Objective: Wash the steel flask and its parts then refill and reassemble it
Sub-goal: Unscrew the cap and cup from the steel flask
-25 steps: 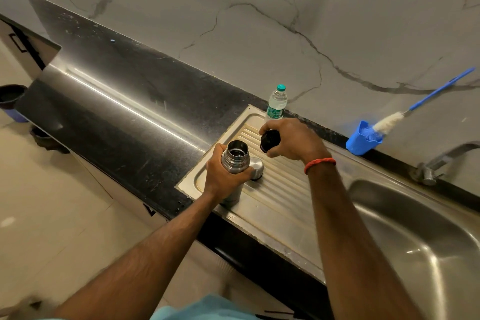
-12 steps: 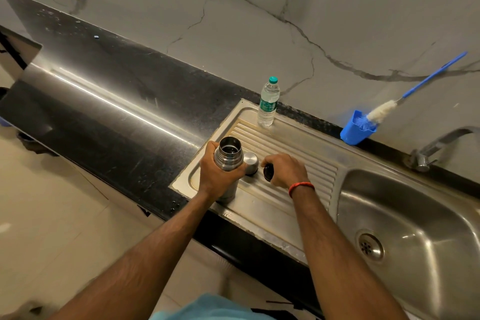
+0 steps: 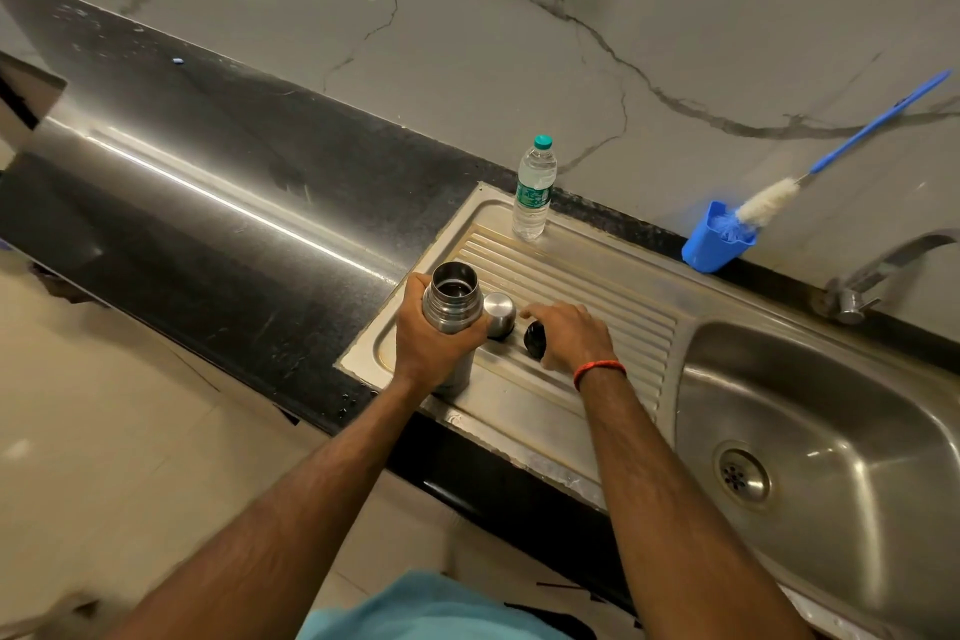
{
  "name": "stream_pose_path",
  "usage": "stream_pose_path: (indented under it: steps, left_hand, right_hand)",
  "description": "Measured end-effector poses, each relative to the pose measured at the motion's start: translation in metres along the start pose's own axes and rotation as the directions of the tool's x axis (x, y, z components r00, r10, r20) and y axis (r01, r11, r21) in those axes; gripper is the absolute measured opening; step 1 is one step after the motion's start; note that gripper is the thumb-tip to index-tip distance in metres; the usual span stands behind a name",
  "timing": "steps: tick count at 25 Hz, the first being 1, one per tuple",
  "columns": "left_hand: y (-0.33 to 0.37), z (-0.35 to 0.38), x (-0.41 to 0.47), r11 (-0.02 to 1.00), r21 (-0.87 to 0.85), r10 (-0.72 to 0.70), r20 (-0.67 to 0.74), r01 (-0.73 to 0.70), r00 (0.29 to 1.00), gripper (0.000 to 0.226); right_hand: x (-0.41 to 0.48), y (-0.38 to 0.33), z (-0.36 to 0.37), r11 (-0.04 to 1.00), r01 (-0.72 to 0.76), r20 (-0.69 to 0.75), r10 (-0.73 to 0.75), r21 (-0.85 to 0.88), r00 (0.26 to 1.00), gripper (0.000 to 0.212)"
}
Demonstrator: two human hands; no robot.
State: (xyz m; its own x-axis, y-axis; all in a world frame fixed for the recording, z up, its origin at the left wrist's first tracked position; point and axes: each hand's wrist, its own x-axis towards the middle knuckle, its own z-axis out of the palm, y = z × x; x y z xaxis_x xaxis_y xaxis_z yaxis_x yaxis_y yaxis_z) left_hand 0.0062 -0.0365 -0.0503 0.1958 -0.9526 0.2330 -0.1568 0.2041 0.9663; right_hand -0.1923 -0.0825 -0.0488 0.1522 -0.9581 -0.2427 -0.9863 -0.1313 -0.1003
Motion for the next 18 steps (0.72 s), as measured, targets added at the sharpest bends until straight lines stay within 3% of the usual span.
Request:
stream_pose_path:
  steps: [5, 10, 15, 18]
  left_hand:
    - [-0.003, -0.002, -0.002, 0.997, 0.074, -0.017, -0.001, 0.017, 1.0, 0.068]
    - [-0.012, -0.008, -0.009, 0.967, 0.252, -0.015, -0.047, 0.026, 0.999, 0.075]
    - [-0.005, -0.016, -0.012, 0.968, 0.252, 0.018, -0.058, -0.002, 0.998, 0.079]
    - [0.004, -0.023, -0.009, 0.951, 0.309, 0.044, -0.07, -0.02, 0.997, 0.077]
  right_hand:
    - [0.006, -0.011, -0.03, 0.972, 0.105, -0.029, -0.101, 0.212, 0.994, 0.084]
    - [-0.001, -0.039, -0.039, 0.825, 0.294, 0.008, -0.339, 0.484, 0.941, 0.095]
    - [-0.01, -0.063, -0.023, 0.702, 0.307, -0.055, -0.358, 0.642, 0.932, 0.081]
    - [-0.016, -0.066, -0.016, 0.634, 0.305, -0.096, -0.343, 0.711, 0.935, 0.082]
